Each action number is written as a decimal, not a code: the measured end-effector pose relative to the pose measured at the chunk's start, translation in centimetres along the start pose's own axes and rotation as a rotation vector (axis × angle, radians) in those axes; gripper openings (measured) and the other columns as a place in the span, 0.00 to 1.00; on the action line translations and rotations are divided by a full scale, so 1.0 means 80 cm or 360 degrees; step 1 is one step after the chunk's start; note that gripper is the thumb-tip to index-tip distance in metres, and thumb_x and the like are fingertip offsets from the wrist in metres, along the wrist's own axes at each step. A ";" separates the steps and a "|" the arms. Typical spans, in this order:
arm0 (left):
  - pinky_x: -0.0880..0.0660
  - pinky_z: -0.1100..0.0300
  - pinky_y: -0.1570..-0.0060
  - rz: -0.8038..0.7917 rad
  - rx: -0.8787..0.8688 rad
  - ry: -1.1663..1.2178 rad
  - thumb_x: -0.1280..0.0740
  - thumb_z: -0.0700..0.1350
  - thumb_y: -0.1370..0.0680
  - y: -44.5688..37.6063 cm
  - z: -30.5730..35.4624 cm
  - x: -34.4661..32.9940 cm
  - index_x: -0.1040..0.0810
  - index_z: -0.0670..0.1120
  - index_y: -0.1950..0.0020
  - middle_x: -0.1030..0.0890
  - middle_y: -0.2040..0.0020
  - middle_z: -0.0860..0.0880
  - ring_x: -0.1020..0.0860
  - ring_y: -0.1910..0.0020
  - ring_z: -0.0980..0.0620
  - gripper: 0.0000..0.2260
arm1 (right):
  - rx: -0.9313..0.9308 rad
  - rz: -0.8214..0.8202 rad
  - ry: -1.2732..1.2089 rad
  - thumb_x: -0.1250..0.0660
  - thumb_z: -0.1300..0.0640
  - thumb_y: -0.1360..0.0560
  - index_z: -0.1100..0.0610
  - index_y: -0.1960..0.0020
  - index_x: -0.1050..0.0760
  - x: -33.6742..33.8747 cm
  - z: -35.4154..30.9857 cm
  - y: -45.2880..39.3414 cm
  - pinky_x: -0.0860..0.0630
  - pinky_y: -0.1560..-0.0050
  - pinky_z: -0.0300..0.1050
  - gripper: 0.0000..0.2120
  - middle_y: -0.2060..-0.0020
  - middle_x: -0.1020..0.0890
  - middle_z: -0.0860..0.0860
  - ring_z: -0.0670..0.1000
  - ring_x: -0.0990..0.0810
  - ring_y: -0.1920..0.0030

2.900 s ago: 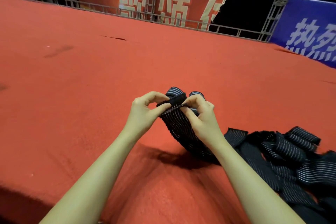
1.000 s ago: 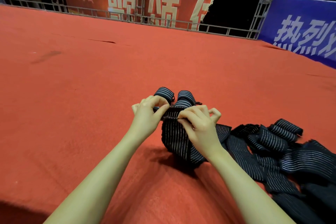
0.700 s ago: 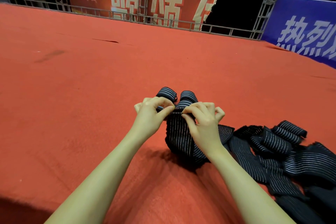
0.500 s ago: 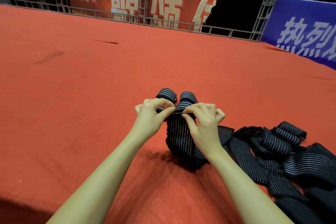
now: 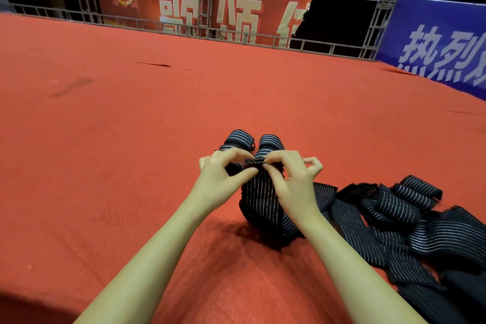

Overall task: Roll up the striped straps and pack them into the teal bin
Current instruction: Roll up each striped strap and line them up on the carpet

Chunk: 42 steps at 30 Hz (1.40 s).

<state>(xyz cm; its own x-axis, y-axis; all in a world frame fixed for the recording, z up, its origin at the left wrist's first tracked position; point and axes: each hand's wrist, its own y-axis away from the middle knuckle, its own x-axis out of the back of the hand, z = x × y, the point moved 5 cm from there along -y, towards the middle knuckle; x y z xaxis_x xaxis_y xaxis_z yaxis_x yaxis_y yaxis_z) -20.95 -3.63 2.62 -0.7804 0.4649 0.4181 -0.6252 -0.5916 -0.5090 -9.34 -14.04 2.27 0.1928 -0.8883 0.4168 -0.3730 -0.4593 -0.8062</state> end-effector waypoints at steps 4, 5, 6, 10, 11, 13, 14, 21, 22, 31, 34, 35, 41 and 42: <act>0.32 0.41 0.41 0.0116 -0.0034 0.0004 0.35 0.59 0.31 -0.003 0.001 0.001 0.21 0.63 0.58 0.23 0.54 0.74 0.26 0.51 0.65 0.05 | -0.0071 -0.0035 -0.0115 0.31 0.56 0.27 0.46 0.51 0.26 0.001 0.000 -0.002 0.45 0.46 0.43 0.08 0.56 0.19 0.40 0.35 0.25 0.51; 0.32 0.41 0.41 0.0119 -0.0030 0.0006 0.34 0.57 0.30 -0.004 0.003 0.000 0.22 0.64 0.61 0.24 0.55 0.75 0.26 0.51 0.65 0.02 | -0.0144 -0.0046 -0.0178 0.31 0.55 0.27 0.44 0.48 0.28 0.002 0.003 -0.001 0.45 0.45 0.44 0.11 0.55 0.19 0.40 0.35 0.25 0.48; 0.33 0.41 0.41 0.0133 -0.0018 0.0015 0.34 0.54 0.30 -0.004 0.004 0.000 0.24 0.66 0.61 0.24 0.55 0.75 0.26 0.52 0.66 0.05 | -0.0218 -0.0059 -0.0216 0.31 0.54 0.28 0.43 0.46 0.30 0.005 0.006 0.001 0.45 0.45 0.44 0.14 0.54 0.19 0.40 0.34 0.26 0.46; 0.31 0.41 0.41 0.0134 0.0055 0.0061 0.34 0.53 0.30 -0.006 0.002 0.003 0.25 0.71 0.58 0.23 0.55 0.72 0.26 0.53 0.65 0.10 | -0.0368 -0.0109 -0.0139 0.28 0.55 0.26 0.48 0.48 0.24 0.011 0.018 0.000 0.42 0.43 0.51 0.09 0.57 0.23 0.36 0.23 0.39 0.47; 0.30 0.41 0.42 0.0139 0.0064 0.0071 0.34 0.54 0.30 -0.006 0.001 0.004 0.25 0.71 0.57 0.22 0.56 0.72 0.26 0.54 0.64 0.09 | -0.0366 -0.0122 -0.0137 0.28 0.55 0.26 0.47 0.50 0.23 0.011 0.018 -0.001 0.42 0.42 0.52 0.07 0.59 0.23 0.36 0.24 0.37 0.47; 0.29 0.40 0.43 0.0137 0.0059 0.0094 0.35 0.56 0.30 -0.006 -0.003 0.000 0.24 0.68 0.57 0.22 0.58 0.70 0.26 0.56 0.63 0.06 | -0.0362 -0.0123 -0.0166 0.29 0.56 0.26 0.46 0.52 0.23 0.013 0.016 -0.001 0.43 0.43 0.51 0.06 0.60 0.23 0.37 0.27 0.35 0.48; 0.28 0.39 0.44 0.0136 0.0060 0.0105 0.35 0.57 0.30 -0.005 -0.004 -0.003 0.24 0.67 0.56 0.22 0.59 0.69 0.26 0.57 0.63 0.05 | -0.0390 -0.0116 -0.0200 0.30 0.57 0.25 0.46 0.53 0.23 0.014 0.015 0.000 0.43 0.43 0.50 0.06 0.60 0.22 0.38 0.26 0.36 0.48; 0.20 0.43 0.60 0.0212 0.0120 0.0315 0.31 0.49 0.25 -0.012 0.001 -0.002 0.23 0.59 0.57 0.21 0.64 0.56 0.22 0.63 0.50 0.05 | -0.0495 -0.0176 -0.0499 0.34 0.49 0.27 0.38 0.55 0.25 0.019 0.014 -0.018 0.30 0.40 0.58 0.06 0.58 0.20 0.39 0.59 0.26 0.44; 0.20 0.48 0.65 0.0209 0.0093 0.0340 0.31 0.44 0.24 -0.016 0.005 0.001 0.23 0.56 0.57 0.21 0.64 0.54 0.22 0.65 0.50 0.07 | -0.0485 -0.0214 -0.0523 0.35 0.48 0.28 0.37 0.54 0.26 0.020 0.013 -0.023 0.29 0.40 0.60 0.05 0.57 0.20 0.38 0.60 0.26 0.43; 0.32 0.72 0.61 0.0196 -0.0250 0.0225 0.31 0.38 0.24 -0.070 0.059 0.012 0.24 0.49 0.54 0.22 0.60 0.57 0.26 0.62 0.64 0.06 | -0.0286 -0.0046 -0.0572 0.33 0.62 0.27 0.46 0.55 0.26 0.063 -0.004 -0.090 0.27 0.49 0.47 0.11 0.62 0.20 0.42 0.45 0.22 0.57; 0.31 0.70 0.62 0.0203 -0.0362 0.0231 0.31 0.39 0.24 -0.099 0.090 0.018 0.24 0.51 0.55 0.22 0.61 0.57 0.25 0.62 0.60 0.07 | -0.0221 0.0098 -0.0464 0.32 0.55 0.28 0.39 0.52 0.27 0.086 -0.014 -0.117 0.28 0.42 0.55 0.12 0.58 0.20 0.38 0.39 0.23 0.57; 0.30 0.69 0.61 0.0219 -0.0392 0.0220 0.31 0.39 0.24 -0.108 0.100 0.020 0.24 0.50 0.55 0.21 0.60 0.56 0.24 0.62 0.59 0.06 | -0.0230 0.0132 -0.0417 0.30 0.52 0.29 0.37 0.50 0.28 0.092 -0.015 -0.122 0.29 0.40 0.59 0.13 0.57 0.20 0.38 0.39 0.22 0.57; 0.30 0.74 0.62 0.0353 -0.0399 0.0170 0.30 0.40 0.25 -0.148 0.124 0.028 0.22 0.49 0.55 0.20 0.60 0.53 0.23 0.60 0.60 0.04 | -0.0533 0.0080 -0.0245 0.25 0.54 0.30 0.43 0.54 0.28 0.101 0.015 -0.102 0.34 0.35 0.58 0.13 0.63 0.20 0.39 0.38 0.22 0.59; 0.30 0.74 0.61 0.0365 -0.0397 0.0174 0.30 0.40 0.25 -0.151 0.125 0.029 0.22 0.49 0.55 0.20 0.61 0.54 0.23 0.60 0.60 0.04 | -0.0535 0.0062 -0.0243 0.26 0.55 0.29 0.43 0.58 0.26 0.101 0.018 -0.097 0.38 0.33 0.53 0.10 0.64 0.20 0.39 0.38 0.22 0.57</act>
<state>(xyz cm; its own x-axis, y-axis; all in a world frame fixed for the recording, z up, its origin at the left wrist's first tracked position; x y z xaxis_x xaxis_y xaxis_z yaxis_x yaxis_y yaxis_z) -15.07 -2.00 17.25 -0.8888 0.4144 0.1958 -0.4066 -0.5158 -0.7541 -3.60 -17.60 11.30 0.2964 -0.9066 0.3003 -0.6550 -0.4218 -0.6270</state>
